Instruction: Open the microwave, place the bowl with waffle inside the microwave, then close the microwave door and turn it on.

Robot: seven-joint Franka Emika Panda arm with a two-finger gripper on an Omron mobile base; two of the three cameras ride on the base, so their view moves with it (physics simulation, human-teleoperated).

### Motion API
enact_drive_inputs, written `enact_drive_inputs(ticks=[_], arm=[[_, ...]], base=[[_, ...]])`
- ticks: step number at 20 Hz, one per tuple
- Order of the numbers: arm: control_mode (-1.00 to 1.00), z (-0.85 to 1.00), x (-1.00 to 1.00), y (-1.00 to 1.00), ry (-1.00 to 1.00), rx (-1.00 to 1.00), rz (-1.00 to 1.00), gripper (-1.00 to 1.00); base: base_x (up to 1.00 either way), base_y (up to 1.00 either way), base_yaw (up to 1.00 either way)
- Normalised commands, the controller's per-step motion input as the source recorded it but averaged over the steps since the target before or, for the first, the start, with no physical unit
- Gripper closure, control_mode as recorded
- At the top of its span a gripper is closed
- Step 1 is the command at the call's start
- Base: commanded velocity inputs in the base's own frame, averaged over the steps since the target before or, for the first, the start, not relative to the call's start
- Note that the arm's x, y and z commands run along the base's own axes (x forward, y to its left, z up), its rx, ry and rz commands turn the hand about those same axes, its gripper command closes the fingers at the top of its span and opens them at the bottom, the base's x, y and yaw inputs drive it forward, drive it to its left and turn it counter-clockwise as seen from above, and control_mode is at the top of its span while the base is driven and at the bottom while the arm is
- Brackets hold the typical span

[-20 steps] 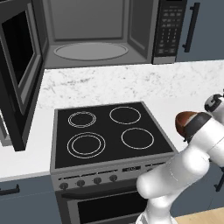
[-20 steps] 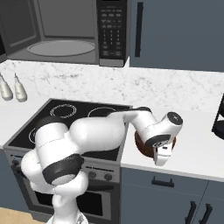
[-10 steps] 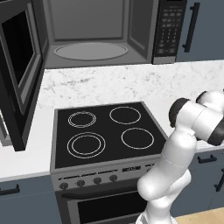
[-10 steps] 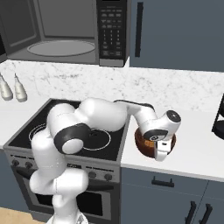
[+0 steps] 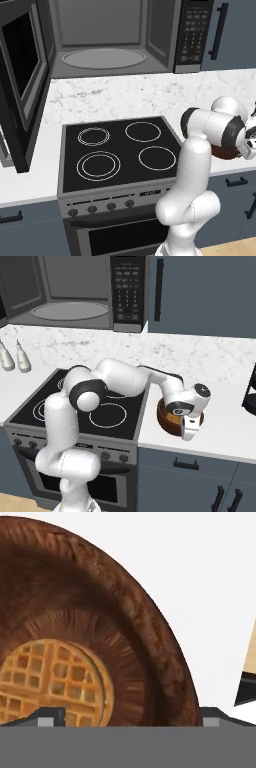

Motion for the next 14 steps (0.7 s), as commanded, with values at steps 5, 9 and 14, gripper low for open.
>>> enact_drive_inputs(ticks=[5, 9, 14], arm=[[-1.00, -0.30, 0.17, 0.04, 0.04, -0.11, 0.00, -1.00], [-1.00, -0.32, 0.26, 0.31, 0.10, -0.18, -0.01, 1.00], [-1.00, -0.51, 0.15, 0.29, 0.13, -0.20, 0.00, 1.00]], base=[[0.00, 0.00, 0.00], [0.00, 0.00, 0.00], [0.00, 0.00, 0.00]])
